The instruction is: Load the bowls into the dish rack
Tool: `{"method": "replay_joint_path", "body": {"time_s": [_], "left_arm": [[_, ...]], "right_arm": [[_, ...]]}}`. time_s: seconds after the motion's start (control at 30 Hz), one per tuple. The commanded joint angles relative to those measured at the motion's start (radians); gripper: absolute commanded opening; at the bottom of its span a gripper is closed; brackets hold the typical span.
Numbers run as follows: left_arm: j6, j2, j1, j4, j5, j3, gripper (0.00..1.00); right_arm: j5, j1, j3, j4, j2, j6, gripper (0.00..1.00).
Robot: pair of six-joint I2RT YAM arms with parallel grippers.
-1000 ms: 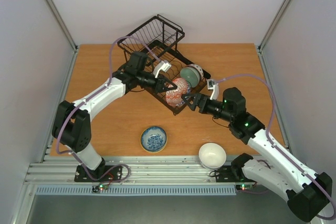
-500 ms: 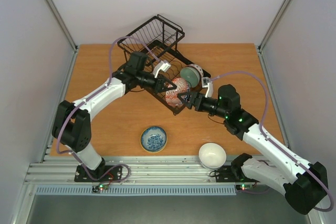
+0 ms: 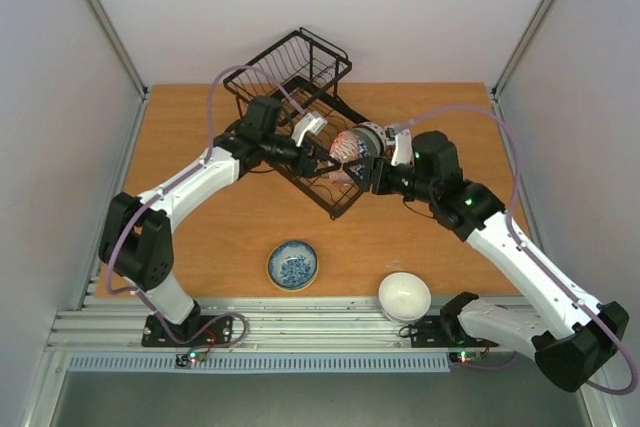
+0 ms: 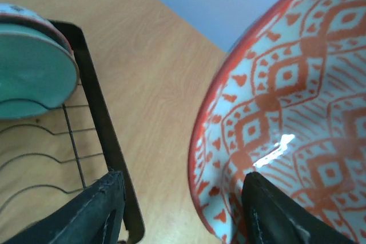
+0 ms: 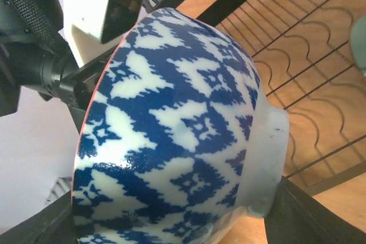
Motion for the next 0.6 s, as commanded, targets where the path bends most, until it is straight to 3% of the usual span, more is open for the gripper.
{"method": "replay_joint_path", "body": {"time_s": [0.0,0.33,0.57], "left_arm": [[0.018,-0.040,-0.001,-0.001,-0.136,0.009,0.62],[-0.033,-0.133,0.002,0.095,-0.481,-0.061,0.70],[-0.050,-0.113,0.016,0.099,-0.479,-0.058,0.70]], "right_arm": [[0.118,0.000,0.158,-0.174,0.058,-0.214,0.01],[0.304,0.000,0.414,-0.382,0.378,-0.433,0.01],[0.537,0.022,0.561,-0.471,0.585,-0.568,0.01]]}}
